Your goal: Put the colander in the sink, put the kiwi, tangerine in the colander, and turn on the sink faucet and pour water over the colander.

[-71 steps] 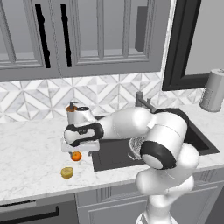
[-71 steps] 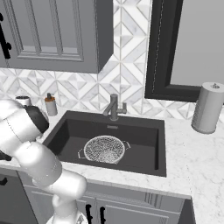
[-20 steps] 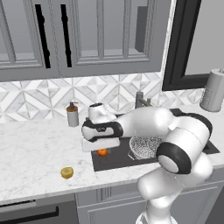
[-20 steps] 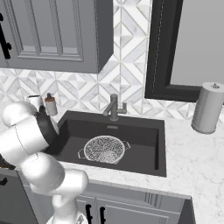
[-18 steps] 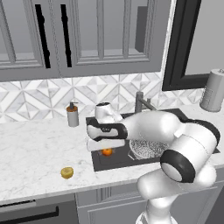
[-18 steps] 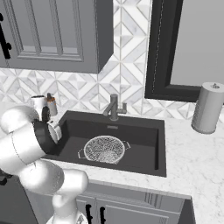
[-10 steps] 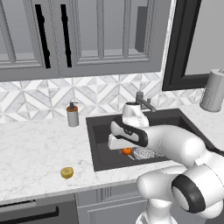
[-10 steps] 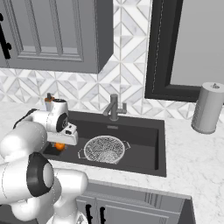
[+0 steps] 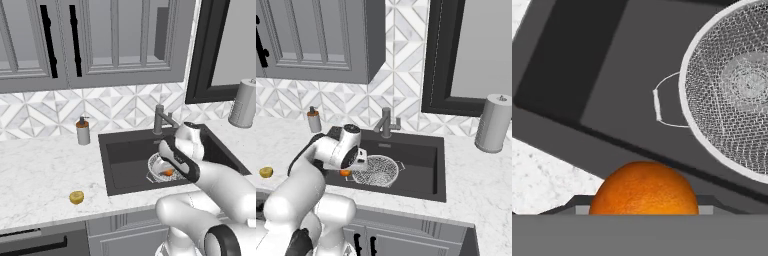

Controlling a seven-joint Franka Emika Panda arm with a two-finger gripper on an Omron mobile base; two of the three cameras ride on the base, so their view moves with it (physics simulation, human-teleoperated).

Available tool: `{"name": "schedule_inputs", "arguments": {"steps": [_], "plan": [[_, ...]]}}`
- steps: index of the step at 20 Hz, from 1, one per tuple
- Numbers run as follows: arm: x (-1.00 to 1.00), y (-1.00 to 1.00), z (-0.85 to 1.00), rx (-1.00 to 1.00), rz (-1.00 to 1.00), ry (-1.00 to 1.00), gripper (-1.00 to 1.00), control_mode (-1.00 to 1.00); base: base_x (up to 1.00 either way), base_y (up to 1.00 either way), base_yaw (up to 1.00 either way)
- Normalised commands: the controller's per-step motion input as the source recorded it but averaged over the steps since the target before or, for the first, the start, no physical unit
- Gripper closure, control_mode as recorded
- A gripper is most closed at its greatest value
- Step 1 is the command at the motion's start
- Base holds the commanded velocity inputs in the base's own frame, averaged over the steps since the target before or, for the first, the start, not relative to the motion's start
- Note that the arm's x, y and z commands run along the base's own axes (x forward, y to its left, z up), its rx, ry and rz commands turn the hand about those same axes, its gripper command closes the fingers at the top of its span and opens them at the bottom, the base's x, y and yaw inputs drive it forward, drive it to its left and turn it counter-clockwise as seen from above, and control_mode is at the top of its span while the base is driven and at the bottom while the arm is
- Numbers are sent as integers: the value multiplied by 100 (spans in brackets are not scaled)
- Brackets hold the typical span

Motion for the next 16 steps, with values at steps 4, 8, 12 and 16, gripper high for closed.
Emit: {"name": "schedule_inputs", "arguments": {"steps": [4, 8, 12, 16], "plan": [[2, -87, 0, 12, 19, -8, 100, -100, 0, 0, 0], [35, -83, 2, 17, 9, 0, 100, -100, 0, 0, 0], [54, -73, 0, 21, 0, 2, 100, -100, 0, 0, 0], [63, -64, 5, 22, 0, 8, 100, -100, 0, 0, 0]]}}
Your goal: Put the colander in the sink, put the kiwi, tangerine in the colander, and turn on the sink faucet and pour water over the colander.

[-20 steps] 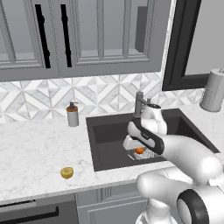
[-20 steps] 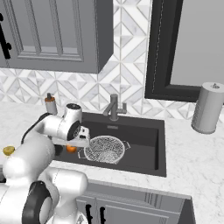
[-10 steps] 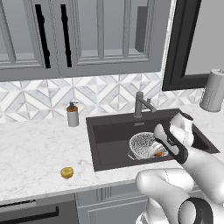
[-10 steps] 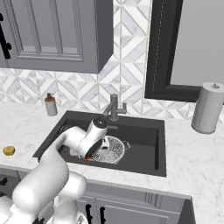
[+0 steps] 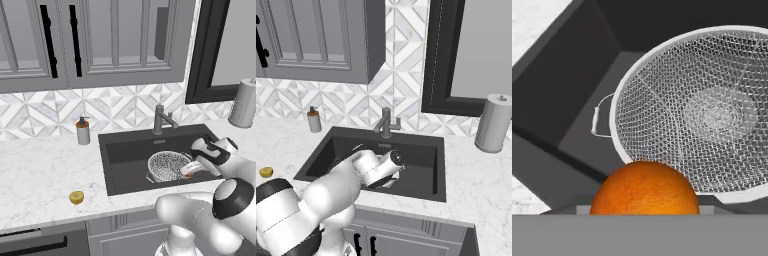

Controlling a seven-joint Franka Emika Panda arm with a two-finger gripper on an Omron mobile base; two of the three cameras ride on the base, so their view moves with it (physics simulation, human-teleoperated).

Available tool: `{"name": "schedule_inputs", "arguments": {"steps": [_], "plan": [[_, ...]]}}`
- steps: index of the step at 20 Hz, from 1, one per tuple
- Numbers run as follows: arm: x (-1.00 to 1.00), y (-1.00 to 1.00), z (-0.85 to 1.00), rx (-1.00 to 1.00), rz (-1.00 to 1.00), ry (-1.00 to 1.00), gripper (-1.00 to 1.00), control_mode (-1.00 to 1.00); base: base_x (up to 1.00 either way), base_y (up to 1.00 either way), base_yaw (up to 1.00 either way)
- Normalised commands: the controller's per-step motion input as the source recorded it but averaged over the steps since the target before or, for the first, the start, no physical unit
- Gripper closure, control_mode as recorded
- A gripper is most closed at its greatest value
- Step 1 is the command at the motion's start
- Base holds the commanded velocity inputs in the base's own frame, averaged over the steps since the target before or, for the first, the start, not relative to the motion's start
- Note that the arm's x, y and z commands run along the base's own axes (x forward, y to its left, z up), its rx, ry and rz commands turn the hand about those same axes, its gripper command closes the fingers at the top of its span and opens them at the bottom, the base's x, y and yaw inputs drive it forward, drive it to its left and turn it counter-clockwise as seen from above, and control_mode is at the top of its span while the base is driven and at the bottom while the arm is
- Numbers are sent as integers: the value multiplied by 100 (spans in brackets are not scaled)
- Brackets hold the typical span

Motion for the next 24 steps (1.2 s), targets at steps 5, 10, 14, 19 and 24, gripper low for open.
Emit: {"name": "schedule_inputs", "arguments": {"steps": [5, 10, 14, 19, 24], "plan": [[69, -36, 8, 20, 0, 9, 100, -100, 0, 0, 0], [41, -13, 0, 5, 0, 8, 100, -100, 0, 0, 0], [14, 0, -19, 0, 0, 10, 100, -100, 0, 0, 0], [5, -1, -26, 0, 0, 4, 100, -100, 0, 0, 0], [0, 12, -21, 0, 0, 0, 100, -100, 0, 0, 0]]}}
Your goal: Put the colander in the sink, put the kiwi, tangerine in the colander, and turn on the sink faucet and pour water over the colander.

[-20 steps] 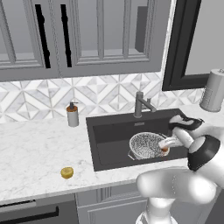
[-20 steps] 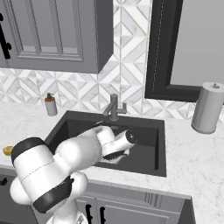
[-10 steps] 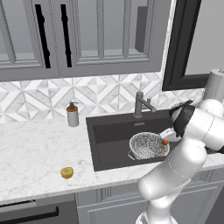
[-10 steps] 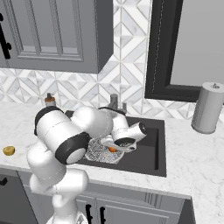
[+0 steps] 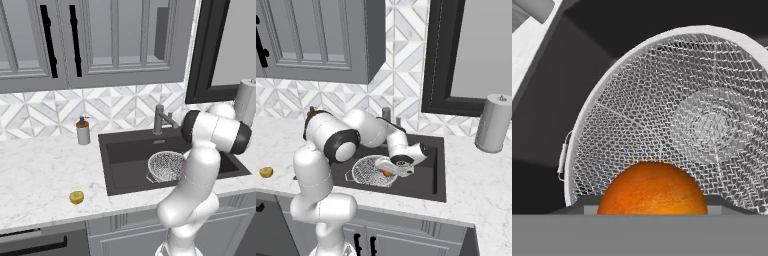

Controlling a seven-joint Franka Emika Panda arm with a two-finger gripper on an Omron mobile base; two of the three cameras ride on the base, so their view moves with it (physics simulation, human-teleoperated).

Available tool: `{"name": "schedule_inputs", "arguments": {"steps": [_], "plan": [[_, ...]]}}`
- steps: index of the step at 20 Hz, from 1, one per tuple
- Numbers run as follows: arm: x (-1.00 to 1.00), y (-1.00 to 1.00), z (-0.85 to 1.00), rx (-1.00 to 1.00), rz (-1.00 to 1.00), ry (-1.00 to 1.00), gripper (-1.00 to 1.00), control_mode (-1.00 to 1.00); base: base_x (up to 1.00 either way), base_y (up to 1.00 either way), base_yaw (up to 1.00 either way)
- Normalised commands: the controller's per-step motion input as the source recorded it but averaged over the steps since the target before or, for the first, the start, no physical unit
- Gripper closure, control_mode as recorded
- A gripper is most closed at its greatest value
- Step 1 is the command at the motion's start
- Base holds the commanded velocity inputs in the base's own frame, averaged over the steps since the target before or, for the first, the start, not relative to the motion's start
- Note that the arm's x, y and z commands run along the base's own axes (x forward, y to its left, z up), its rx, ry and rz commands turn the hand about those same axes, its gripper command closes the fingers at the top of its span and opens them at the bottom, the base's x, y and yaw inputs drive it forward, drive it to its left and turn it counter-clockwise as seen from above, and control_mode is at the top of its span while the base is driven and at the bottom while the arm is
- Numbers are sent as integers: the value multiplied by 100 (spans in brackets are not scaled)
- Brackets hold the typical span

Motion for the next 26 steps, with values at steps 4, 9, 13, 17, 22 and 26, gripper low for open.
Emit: {"name": "schedule_inputs", "arguments": {"steps": [4, 9, 13, 17, 22, 26], "plan": [[1, 19, -20, 0, 0, 0, 100, -100, 0, 0, 0], [16, 22, -21, 0, 0, 0, 100, -100, 0, 0, 0], [21, 17, -18, 0, 0, 0, 100, -100, 0, 0, 0], [5, 18, -12, 0, 0, 0, -100, -100, 0, 0, 0], [-18, 18, 0, 0, 0, 0, -100, -100, 0, 0, 0], [-20, 3, 9, 0, 0, 0, -100, -100, 0, 0, 0]]}}
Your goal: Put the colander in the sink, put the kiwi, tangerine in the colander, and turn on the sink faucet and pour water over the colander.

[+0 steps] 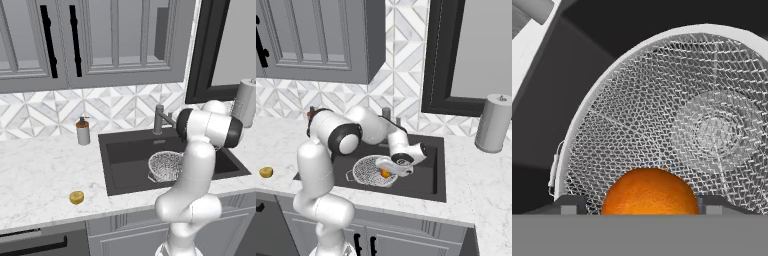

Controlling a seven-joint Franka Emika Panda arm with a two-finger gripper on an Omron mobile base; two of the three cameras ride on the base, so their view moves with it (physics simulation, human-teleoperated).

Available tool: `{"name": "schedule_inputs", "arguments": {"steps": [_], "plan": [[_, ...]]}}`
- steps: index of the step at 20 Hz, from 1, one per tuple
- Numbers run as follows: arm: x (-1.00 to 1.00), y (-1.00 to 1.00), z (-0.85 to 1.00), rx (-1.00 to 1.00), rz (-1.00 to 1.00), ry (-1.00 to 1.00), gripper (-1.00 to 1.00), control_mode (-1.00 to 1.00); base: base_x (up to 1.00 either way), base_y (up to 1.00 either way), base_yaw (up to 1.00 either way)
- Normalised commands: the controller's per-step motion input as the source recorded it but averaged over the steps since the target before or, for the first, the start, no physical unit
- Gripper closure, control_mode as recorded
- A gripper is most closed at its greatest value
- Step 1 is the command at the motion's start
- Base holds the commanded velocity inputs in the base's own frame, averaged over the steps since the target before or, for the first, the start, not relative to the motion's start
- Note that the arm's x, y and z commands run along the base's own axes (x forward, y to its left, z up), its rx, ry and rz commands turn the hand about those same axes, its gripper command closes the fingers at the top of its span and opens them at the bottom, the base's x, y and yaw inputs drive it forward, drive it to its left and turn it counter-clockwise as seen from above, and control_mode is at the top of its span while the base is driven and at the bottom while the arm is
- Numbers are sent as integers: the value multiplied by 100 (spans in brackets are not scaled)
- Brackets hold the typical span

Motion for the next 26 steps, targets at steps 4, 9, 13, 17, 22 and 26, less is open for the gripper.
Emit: {"name": "schedule_inputs", "arguments": {"steps": [4, 9, 13, 17, 22, 26], "plan": [[-12, -1, 36, 0, 0, 0, -100, -100, 0, 0, 0], [-20, -6, 54, 0, 0, -1, -100, -100, 0, 0, 0], [-49, -28, 55, -1, 0, -1, -100, -100, 0, 0, 0], [-76, -19, 50, -10, 0, -14, -100, -100, 0, 0, 0], [-73, 16, 66, -12, 0, -21, -100, -100, 0, 0, 0], [-62, 49, 49, -18, -8, -1, -100, -100, 0, 0, 0]]}}
